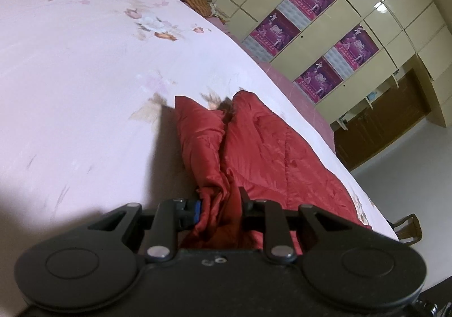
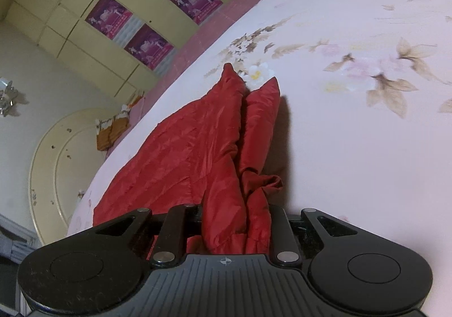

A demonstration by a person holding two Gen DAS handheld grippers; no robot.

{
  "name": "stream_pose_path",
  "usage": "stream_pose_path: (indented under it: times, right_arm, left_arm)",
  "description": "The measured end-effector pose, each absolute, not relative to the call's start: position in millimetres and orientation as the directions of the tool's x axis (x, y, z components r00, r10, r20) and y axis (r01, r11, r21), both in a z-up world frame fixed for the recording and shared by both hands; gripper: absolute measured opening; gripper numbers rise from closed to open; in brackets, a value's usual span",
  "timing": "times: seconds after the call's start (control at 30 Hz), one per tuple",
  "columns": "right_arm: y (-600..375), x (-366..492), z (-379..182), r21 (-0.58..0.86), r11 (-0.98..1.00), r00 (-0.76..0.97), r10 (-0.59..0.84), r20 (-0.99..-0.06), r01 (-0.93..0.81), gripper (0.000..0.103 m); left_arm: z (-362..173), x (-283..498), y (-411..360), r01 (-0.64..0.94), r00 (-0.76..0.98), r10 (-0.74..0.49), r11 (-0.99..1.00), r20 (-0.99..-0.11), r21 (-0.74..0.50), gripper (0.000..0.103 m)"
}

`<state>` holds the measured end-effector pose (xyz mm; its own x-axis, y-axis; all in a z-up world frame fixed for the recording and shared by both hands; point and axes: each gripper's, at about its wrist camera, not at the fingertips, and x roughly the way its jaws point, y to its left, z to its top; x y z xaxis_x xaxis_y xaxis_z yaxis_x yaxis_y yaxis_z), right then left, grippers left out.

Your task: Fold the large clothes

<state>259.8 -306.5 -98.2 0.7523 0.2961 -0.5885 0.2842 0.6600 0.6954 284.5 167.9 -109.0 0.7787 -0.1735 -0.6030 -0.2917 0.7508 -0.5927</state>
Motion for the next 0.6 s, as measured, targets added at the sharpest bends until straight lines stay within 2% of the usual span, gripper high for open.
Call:
stream_pose_path:
  times: [0.6]
  right_arm:
    - [-319.2,157.1,-101.0,0.663,0.712,0.728,0.325,-0.604,0.233,0.018]
  left_arm:
    - [-116.3,183.6,162.9,-0.317,0.769,-0.170,0.736,-0.616,-0.598,0.022]
